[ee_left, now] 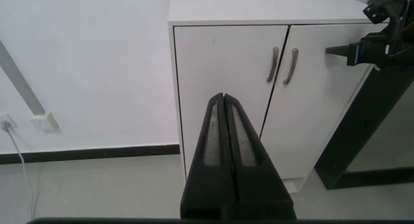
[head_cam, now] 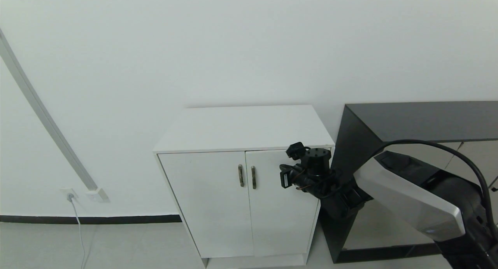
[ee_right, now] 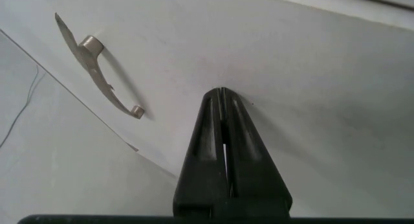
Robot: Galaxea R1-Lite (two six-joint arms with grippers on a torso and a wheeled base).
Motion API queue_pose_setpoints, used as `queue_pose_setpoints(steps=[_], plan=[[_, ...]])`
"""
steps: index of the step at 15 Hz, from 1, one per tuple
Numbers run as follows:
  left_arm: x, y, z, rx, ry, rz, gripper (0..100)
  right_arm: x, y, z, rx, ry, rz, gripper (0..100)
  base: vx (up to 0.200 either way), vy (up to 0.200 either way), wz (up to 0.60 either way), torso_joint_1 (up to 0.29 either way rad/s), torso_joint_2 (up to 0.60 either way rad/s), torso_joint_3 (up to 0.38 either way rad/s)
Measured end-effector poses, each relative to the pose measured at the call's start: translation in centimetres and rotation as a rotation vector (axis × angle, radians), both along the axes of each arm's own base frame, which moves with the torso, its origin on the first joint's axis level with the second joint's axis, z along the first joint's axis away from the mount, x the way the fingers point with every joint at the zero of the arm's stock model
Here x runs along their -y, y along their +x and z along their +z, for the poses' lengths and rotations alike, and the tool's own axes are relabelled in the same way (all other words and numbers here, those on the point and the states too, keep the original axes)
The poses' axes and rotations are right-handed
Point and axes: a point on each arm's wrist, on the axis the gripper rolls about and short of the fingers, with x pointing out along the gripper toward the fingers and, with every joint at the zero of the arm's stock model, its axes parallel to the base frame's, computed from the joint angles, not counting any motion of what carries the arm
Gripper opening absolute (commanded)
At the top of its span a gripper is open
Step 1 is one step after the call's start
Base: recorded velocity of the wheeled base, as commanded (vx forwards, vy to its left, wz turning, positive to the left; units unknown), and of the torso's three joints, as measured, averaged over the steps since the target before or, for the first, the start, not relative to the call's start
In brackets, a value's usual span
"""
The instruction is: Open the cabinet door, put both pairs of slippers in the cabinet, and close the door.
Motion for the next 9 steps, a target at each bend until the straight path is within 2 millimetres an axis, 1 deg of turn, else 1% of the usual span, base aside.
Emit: queue_pose_setpoints(steps=[3, 9], plan=[[0.0, 0.0, 0.0, 0.0, 0.0, 0.001, 0, 0.35, 0.37, 0.03, -0.001, -0.001, -0.01, 0, 0.0, 0.0, 0.0, 0.0, 0.0, 0.0], [0.0, 0.0, 0.0, 0.0, -0.001, 0.0, 0, 0.42, 0.51, 0.17, 0.003, 0.002, -0.014, 0, 0.0, 0.0, 0.0, 0.0, 0.0, 0.0]])
